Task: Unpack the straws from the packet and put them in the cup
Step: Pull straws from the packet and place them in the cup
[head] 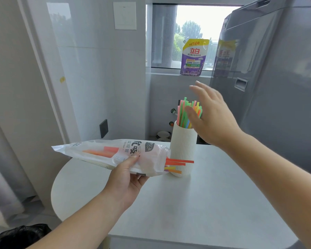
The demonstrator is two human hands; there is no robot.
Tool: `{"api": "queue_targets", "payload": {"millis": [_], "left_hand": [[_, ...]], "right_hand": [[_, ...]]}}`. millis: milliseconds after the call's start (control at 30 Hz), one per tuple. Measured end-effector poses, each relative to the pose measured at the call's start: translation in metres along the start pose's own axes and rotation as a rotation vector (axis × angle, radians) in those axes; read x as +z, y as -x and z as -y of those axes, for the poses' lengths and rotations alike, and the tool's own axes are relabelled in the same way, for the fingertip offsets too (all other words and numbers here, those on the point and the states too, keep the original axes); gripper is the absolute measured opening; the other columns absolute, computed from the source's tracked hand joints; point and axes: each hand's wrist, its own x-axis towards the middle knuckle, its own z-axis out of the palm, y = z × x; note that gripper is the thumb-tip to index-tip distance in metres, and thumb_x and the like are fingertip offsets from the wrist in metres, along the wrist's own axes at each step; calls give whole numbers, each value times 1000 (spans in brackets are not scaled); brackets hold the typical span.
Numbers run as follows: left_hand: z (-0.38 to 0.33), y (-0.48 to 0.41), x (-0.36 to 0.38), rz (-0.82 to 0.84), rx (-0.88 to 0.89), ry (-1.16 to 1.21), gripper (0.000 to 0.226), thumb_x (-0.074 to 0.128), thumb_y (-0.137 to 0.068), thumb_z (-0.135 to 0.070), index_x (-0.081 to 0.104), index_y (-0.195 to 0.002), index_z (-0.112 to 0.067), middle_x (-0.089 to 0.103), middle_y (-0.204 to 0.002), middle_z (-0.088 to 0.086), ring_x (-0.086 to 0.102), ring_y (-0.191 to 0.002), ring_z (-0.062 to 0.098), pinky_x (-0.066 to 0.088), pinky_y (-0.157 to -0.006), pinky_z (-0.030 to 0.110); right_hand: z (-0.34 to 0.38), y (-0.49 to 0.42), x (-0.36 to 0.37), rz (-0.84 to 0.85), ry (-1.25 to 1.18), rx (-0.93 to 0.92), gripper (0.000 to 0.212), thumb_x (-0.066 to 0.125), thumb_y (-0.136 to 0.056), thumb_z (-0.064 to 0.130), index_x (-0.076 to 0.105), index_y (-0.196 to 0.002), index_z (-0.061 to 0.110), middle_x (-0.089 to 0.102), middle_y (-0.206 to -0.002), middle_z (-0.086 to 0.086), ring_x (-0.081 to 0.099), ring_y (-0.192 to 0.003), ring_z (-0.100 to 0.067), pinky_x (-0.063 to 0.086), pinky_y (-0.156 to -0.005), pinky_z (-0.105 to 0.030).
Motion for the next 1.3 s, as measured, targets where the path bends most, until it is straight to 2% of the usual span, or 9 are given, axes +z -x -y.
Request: {"api": "queue_targets", "payload": {"millis": [67,100,167,267,367,633,833,1000,1300], "left_hand": [[-1,0,0,7,9,-2,26,62,-98,-7,67,-122,-15,82,-98,4,79,-79,18,65,-61,33],[-1,0,0,9,12,-4,27,62,-98,-7,67,-123,-15,82,-99,4,79,-80,18,65,-61,33],[-1,0,1,11,20,-10,30,63,-98,-8,66,-127,-14,81,-104,6,79,-82,19,65,-61,33],[1,1,2,6,31,-29,34,63,-97,-9,65,-131,-12,79,-116,8,78,-91,21,65,-63,33],[4,2,6,12,45,-49,37,64,-97,-9,64,-134,-12,77,-121,10,77,-92,21,63,-61,32],[9,3,9,37,95,-96,38,66,-96,-11,64,-134,-11,78,-114,7,77,-90,18,62,-62,30],[3,2,6,1,74,-26,36,67,-95,-12,66,-131,-15,78,-118,6,78,-95,20,64,-65,32],[-1,3,5,-1,57,-4,23,65,-97,-11,70,-119,-16,82,-102,3,79,-80,16,65,-63,32],[1,4,8,-11,33,-24,34,70,-94,-20,68,-128,-14,81,-99,4,78,-74,17,62,-55,30]], "right_hand": [[13,17,-1,-170,-132,26,34,47,-98,36,63,-122,16,60,-125,-4,55,-115,-30,47,-95,-42],[20,29,1,-191,-197,71,30,45,-96,37,66,-106,18,61,-107,0,57,-100,-26,48,-82,-39],[28,52,7,-42,-272,247,27,43,-97,41,60,-84,25,56,-87,6,56,-84,-19,43,-68,-31],[31,79,19,371,-588,615,23,52,-99,43,64,-95,24,68,-93,3,64,-78,-14,53,-67,-29],[30,92,28,455,-938,792,20,63,-97,33,71,-103,15,75,-97,-12,67,-66,-18,62,-69,-35],[33,102,35,309,-1112,835,10,72,-89,5,71,-94,-3,72,-68,-8,67,-59,-18,59,-62,-28],[23,99,29,152,-1095,813,6,74,-87,0,74,-88,5,71,-75,-13,68,-64,-20,61,-65,-29],[16,100,24,166,-981,715,10,72,-89,3,77,-89,12,73,-78,-11,68,-64,-19,59,-66,-28],[20,101,20,309,-818,586,13,68,-91,2,77,-90,11,69,-66,-3,62,-52,-6,50,-56,-14]]}}
